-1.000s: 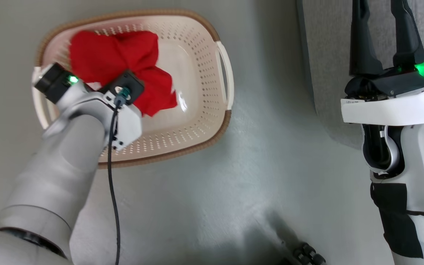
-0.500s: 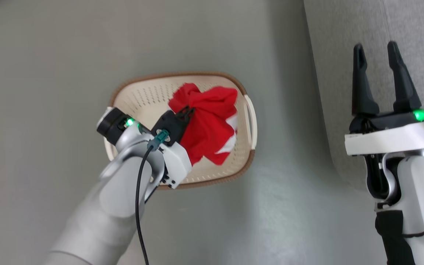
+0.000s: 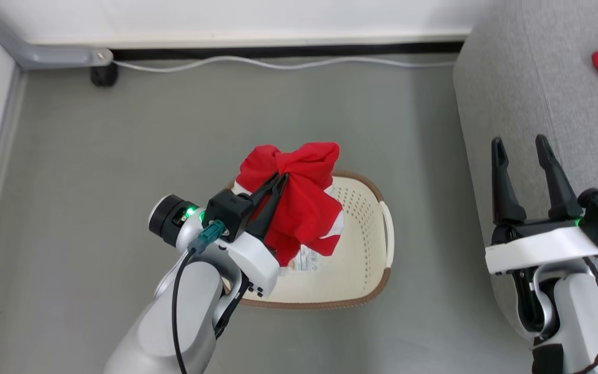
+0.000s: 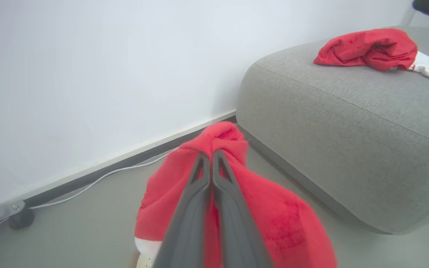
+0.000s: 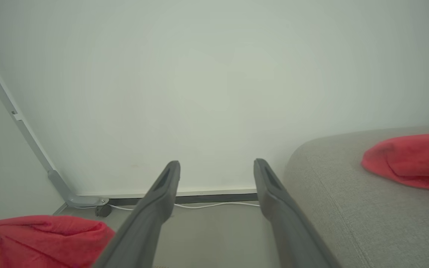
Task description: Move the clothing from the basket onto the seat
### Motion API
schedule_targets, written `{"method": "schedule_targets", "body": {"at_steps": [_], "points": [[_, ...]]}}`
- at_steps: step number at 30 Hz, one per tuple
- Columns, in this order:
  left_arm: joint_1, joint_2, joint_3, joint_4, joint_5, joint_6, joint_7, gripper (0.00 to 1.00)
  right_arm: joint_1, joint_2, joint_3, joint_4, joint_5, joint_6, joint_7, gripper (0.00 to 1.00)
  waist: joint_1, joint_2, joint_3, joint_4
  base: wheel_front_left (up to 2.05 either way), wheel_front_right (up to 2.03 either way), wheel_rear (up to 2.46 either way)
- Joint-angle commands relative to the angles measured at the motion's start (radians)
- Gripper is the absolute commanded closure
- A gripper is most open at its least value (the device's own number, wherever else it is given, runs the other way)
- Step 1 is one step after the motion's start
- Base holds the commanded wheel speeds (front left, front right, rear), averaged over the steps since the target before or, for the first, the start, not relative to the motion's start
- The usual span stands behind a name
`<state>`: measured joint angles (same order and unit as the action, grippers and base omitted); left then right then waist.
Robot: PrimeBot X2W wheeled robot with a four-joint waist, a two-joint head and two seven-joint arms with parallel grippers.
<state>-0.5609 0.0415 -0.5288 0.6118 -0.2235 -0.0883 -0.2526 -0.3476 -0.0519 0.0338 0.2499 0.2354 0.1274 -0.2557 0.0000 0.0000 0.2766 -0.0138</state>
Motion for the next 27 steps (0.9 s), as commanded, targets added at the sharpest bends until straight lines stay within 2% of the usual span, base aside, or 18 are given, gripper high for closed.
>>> {"method": "schedule_targets", "body": {"at_steps": [1, 14, 27], "points": [[0.002, 0.011, 0.035, -0.035, -0.005, -0.007, -0.009, 1.00, 0.010, 0.000, 0.016, -0.017, -0.009, 0.003, -0.006, 0.00, 0.0000, 0.0000, -0.039, 0.028, 0.00, 0.00, 0.00], [0.059, 0.010, 0.105, -0.173, -0.019, -0.019, -0.009, 1.00, 0.092, -0.008, 0.011, 0.014, -0.008, 0.003, -0.006, 0.00, 0.0000, 0.0000, -0.160, 0.076, 0.00, 0.00, 0.00], [0.002, 0.022, 0.153, -0.281, -0.069, -0.028, -0.009, 1.00, 0.126, -0.007, 0.007, 0.025, -0.006, 0.003, -0.006, 0.00, 0.0000, 0.0000, -0.188, 0.101, 0.00, 0.00, 0.00]]}}
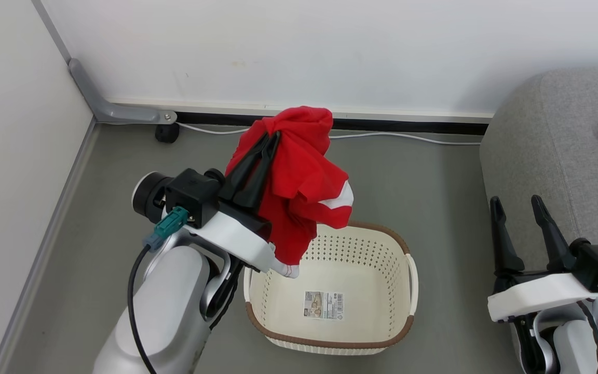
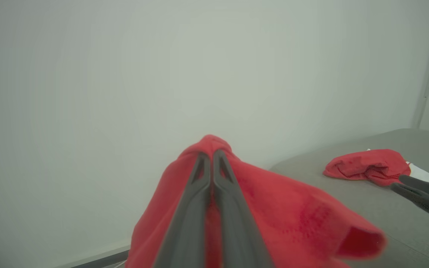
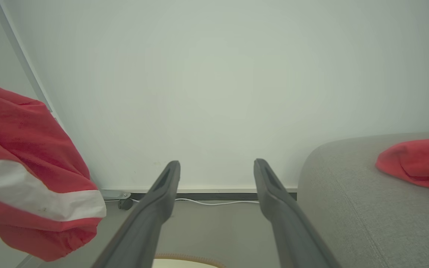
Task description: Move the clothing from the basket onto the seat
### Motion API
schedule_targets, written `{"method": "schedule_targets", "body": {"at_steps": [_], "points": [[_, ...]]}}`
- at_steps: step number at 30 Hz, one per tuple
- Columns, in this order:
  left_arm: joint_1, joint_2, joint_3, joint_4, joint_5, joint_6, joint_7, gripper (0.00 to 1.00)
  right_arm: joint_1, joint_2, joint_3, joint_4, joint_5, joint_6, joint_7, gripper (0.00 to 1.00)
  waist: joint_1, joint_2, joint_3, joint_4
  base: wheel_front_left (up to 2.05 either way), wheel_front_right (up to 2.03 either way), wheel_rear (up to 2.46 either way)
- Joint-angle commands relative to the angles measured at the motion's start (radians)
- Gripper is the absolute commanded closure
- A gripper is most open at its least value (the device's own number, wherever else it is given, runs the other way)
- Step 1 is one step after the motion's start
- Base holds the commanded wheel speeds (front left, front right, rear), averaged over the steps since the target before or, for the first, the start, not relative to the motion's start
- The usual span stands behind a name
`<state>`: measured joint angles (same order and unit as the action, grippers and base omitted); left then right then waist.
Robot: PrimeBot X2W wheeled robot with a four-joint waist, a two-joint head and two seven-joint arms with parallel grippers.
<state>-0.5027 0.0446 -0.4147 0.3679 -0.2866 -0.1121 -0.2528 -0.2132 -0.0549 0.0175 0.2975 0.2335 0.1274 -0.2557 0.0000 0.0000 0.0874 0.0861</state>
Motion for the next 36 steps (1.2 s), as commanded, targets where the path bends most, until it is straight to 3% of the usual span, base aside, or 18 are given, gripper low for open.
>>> {"method": "schedule_targets", "body": {"at_steps": [1, 10, 16, 27, 31, 36], "points": [[-0.062, 0.023, 0.041, -0.043, -0.006, -0.004, -0.009, 1.00, -0.008, -0.004, 0.024, -0.022, -0.004, 0.003, -0.006, 0.00, 0.0000, 0.0000, 0.001, 0.002, 0.00, 0.00, 0.00], [-0.081, 0.034, 0.042, -0.076, -0.016, -0.001, 0.000, 1.00, -0.011, -0.001, 0.028, -0.018, -0.001, 0.003, -0.006, 0.00, 0.0000, 0.0000, 0.006, 0.001, 0.00, 0.00, 0.00], [-0.084, 0.036, 0.039, -0.080, -0.023, 0.004, 0.002, 1.00, -0.056, -0.003, 0.091, -0.106, 0.016, 0.003, -0.006, 0.00, 0.0000, 0.0000, 0.015, -0.006, 0.00, 0.00, 0.00], [-0.093, 0.040, 0.032, -0.073, -0.030, 0.006, 0.000, 1.00, -0.183, -0.102, 0.448, -0.284, 0.101, 0.003, -0.006, 0.00, 0.0000, 0.0000, 0.030, -0.007, 0.00, 0.00, 0.00], [-0.099, 0.037, 0.023, -0.078, -0.029, 0.007, -0.001, 1.00, -0.253, -0.159, 0.626, -0.228, 0.118, 0.003, -0.006, 0.00, 0.0000, 0.0000, 0.038, 0.001, 0.00, 0.00, 0.00], [-0.106, 0.032, 0.006, -0.088, -0.032, 0.006, -0.003, 1.00, -0.330, -0.165, 0.729, -0.112, 0.105, 0.003, -0.006, 0.00, 0.0000, 0.0000, 0.049, 0.018, 0.00, 0.00, 0.00]]}}
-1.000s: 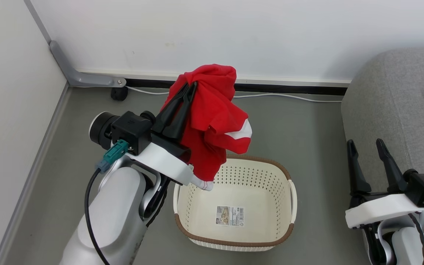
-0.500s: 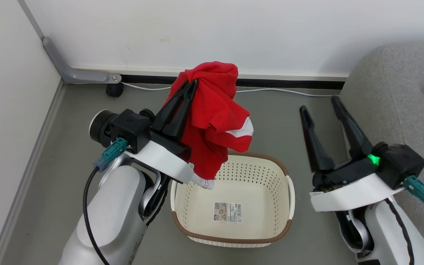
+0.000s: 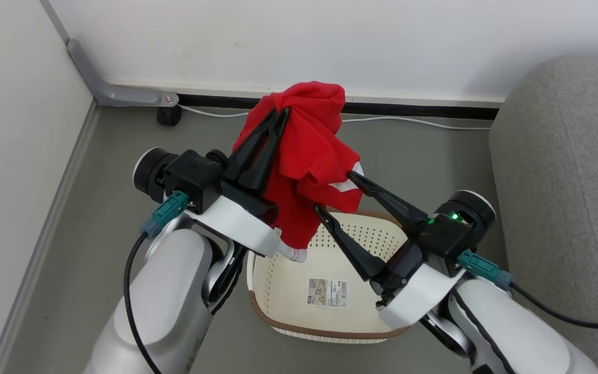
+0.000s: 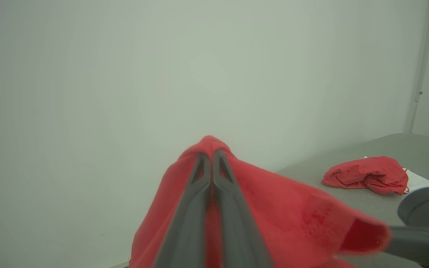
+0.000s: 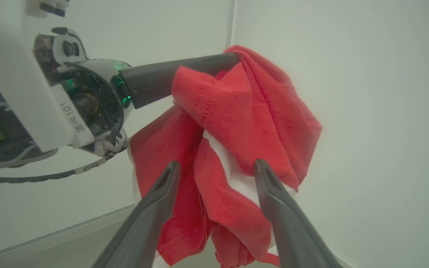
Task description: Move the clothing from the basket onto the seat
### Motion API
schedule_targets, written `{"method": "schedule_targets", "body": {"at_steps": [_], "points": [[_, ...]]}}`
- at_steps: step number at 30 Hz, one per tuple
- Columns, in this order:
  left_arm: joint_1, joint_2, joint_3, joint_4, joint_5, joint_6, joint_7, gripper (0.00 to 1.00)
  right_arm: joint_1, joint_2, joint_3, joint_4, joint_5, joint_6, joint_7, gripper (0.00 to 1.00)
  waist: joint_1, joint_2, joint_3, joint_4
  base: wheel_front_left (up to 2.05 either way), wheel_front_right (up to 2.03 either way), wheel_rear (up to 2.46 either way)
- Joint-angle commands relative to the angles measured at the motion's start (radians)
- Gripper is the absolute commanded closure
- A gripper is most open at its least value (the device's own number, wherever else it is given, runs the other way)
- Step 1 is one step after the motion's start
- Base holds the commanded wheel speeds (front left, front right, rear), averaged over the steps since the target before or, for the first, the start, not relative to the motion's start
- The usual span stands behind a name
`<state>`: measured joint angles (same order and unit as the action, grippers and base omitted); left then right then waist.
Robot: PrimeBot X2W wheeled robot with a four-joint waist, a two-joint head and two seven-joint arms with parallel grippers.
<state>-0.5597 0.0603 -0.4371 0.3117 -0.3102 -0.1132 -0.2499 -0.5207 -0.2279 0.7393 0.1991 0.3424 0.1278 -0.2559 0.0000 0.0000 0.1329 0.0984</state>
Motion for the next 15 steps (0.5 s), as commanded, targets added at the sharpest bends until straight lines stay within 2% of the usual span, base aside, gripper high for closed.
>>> {"method": "schedule_targets", "body": {"at_steps": [1, 8, 14, 15], "points": [[-0.050, 0.015, 0.026, -0.034, -0.010, 0.007, -0.006, 1.00, -0.036, 0.013, 0.014, 0.009, -0.011, 0.003, -0.006, 0.00, 0.0000, 0.0000, 0.006, 0.010, 0.00, 0.00, 0.00], [-0.056, 0.009, -0.002, -0.042, -0.016, 0.003, -0.008, 1.00, -0.122, 0.077, 0.011, 0.175, -0.063, 0.003, -0.006, 0.00, 0.0000, 0.0000, 0.019, 0.038, 0.00, 0.00, 0.00], [-0.057, 0.006, -0.018, -0.042, -0.022, 0.001, -0.009, 1.00, -0.175, 0.119, 0.044, 0.300, -0.056, 0.003, -0.006, 0.00, 0.0000, 0.0000, 0.022, 0.053, 0.00, 0.00, 0.00], [-0.056, 0.005, -0.022, -0.042, -0.022, 0.001, -0.009, 1.00, -0.185, 0.126, 0.048, 0.326, -0.050, 0.003, -0.006, 0.42, 0.0000, 0.0000, 0.023, 0.056, 0.00, 0.00, 0.00]]}}
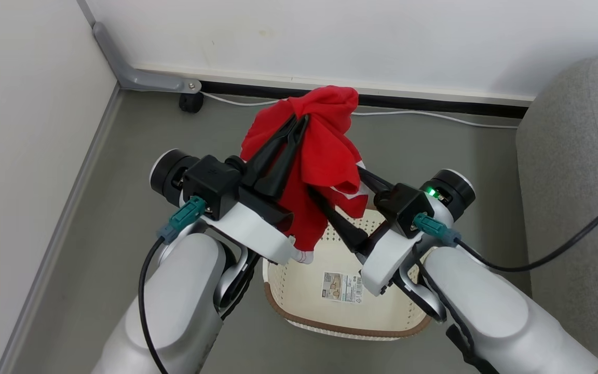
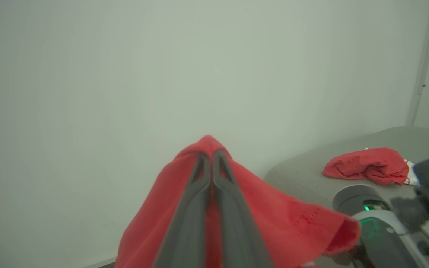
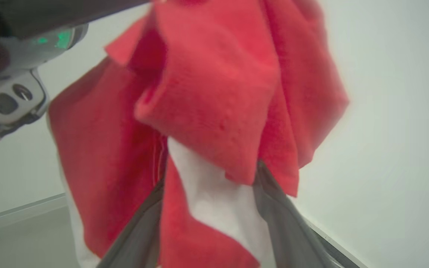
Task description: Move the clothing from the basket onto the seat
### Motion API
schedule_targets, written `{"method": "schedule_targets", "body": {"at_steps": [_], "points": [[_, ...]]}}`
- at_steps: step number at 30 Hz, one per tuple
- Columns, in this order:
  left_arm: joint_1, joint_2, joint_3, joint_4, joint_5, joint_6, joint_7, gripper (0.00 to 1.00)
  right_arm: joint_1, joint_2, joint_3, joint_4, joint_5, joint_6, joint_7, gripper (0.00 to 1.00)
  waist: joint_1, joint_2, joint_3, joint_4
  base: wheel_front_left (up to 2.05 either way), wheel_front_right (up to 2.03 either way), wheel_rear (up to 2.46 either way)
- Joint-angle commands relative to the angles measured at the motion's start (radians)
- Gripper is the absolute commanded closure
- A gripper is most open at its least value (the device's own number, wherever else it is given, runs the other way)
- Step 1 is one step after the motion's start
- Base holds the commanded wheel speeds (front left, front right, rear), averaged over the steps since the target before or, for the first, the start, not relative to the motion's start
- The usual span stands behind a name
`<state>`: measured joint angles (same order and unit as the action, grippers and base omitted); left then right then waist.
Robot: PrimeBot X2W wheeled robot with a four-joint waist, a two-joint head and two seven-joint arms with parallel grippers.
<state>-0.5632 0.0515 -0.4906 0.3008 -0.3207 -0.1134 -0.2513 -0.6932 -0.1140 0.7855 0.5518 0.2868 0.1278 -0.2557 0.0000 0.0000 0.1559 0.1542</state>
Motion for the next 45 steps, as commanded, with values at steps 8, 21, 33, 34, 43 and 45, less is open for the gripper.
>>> {"method": "schedule_targets", "body": {"at_steps": [8, 21, 33, 34, 43, 45], "points": [[-0.046, 0.011, 0.018, -0.021, -0.012, 0.000, -0.010, 1.00, -0.035, 0.037, -0.033, -0.014, 0.036, 0.003, -0.006, 1.00, 0.0000, 0.0000, -0.001, 0.000, 0.00, 0.00, 0.00], [-0.003, 0.017, 0.016, -0.025, 0.002, -0.010, -0.010, 0.00, 0.050, 0.013, -0.202, -0.118, 0.012, 0.003, -0.006, 1.00, 0.0000, 0.0000, -0.009, -0.042, 0.00, 0.00, 0.00], [0.036, 0.045, -0.035, -0.028, -0.021, -0.017, -0.010, 0.00, 0.102, -0.009, -0.396, -0.227, -0.031, 0.003, -0.006, 1.00, 0.0000, 0.0000, -0.008, -0.190, 0.00, 0.00, 0.00], [0.038, 0.048, -0.044, -0.029, -0.025, -0.017, -0.010, 0.00, 0.105, -0.009, -0.407, -0.236, -0.032, 0.003, -0.006, 1.00, 0.0000, 0.0000, -0.009, -0.207, 0.00, 0.00, 0.00], [0.062, 0.066, -0.110, -0.026, -0.049, -0.017, -0.010, 0.00, 0.121, -0.024, -0.491, -0.293, -0.042, 0.003, -0.006, 1.00, 0.0000, 0.0000, -0.028, -0.348, 0.00, 0.00, 0.00], [0.068, 0.069, -0.122, -0.025, -0.055, -0.017, -0.010, 0.00, 0.124, -0.028, -0.504, -0.306, -0.044, 0.003, -0.006, 1.00, 0.0000, 0.0000, -0.033, -0.389, 0.00, 0.00, 0.00]]}}
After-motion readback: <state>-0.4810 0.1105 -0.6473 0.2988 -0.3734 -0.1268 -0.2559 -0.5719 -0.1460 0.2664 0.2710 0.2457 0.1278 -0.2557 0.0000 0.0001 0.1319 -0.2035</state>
